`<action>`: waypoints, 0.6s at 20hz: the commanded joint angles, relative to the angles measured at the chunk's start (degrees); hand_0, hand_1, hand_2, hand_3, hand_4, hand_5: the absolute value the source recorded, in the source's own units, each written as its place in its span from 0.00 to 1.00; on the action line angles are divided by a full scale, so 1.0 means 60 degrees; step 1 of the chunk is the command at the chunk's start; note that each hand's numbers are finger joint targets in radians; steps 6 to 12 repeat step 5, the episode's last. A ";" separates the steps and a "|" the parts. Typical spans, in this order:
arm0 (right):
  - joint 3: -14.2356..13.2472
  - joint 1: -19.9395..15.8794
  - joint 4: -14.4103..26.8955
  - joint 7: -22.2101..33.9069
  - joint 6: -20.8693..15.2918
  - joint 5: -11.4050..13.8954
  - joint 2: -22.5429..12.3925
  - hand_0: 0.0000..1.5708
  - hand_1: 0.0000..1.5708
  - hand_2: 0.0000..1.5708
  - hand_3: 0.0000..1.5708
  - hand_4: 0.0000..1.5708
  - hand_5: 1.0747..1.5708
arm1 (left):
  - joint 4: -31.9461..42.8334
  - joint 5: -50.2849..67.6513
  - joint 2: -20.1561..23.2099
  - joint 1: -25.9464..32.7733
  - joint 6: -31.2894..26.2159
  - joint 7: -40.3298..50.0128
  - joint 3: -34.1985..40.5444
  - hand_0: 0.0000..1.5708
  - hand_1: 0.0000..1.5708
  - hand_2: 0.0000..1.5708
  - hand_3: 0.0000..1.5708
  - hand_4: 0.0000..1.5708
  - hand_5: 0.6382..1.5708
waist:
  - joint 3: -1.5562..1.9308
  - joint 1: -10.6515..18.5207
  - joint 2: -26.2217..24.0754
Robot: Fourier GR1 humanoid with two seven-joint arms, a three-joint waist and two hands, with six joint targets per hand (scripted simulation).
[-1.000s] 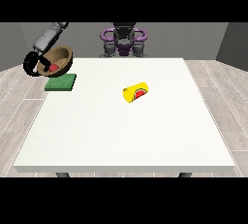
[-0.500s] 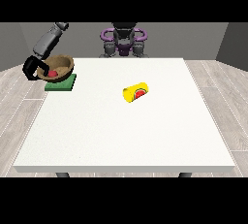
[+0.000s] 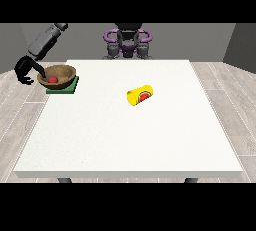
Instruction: Pick the cup and pour the ball into the bowl, then pick the bowl and place it on the pad
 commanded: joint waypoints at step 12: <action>-0.0024 -0.0934 -0.0237 0.1151 0.0547 -0.0241 -0.0718 0.09 0.09 0.18 0.24 0.00 0.79 | 0.0311 -0.0304 -0.0153 0.0135 0.0391 -0.0016 -0.0280 0.00 0.00 0.00 0.00 0.00 0.94 | -0.0009 -0.0325 -0.0549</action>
